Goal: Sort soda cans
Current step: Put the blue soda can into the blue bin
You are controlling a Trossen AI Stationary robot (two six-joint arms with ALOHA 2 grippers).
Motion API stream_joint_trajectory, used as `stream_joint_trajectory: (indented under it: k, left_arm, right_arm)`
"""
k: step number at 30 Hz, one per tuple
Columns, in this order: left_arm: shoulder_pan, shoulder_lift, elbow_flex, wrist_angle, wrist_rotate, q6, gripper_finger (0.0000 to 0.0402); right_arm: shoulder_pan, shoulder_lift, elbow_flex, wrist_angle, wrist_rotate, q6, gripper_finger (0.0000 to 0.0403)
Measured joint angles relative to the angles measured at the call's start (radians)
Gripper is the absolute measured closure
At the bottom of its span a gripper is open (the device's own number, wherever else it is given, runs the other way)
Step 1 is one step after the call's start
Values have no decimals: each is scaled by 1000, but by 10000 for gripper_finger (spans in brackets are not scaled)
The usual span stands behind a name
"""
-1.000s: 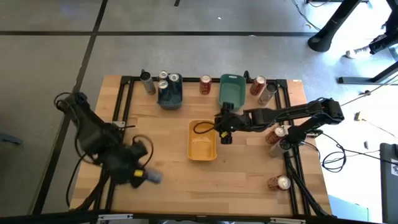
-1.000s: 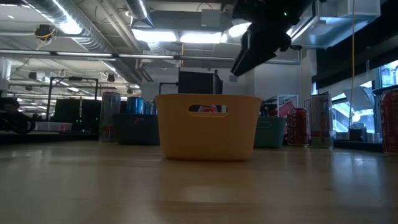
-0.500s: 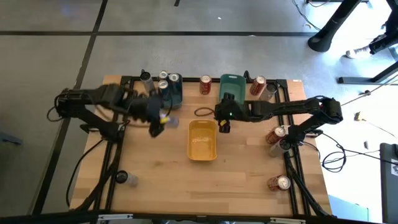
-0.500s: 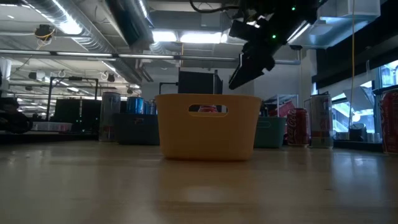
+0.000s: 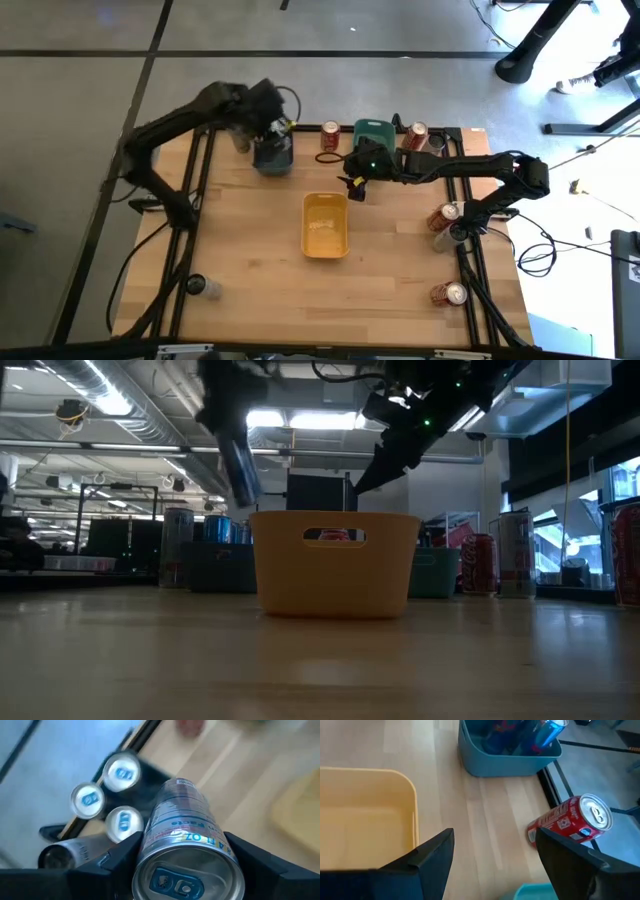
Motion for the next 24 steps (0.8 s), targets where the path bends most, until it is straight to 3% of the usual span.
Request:
stream_joint_trajectory:
  k: [4,11,24]
  left_arm:
    - [53,128,77,-66,-13,54,165]
    - [80,252,86,-30,-13,88,165]
    - [87,403,86,4,-14,121,165]
  right_arm:
    - [1,0,0,13,-8,0,123]
    - [1,0,0,14,-14,0,123]
    - [2,0,0,14,-37,-5,123]
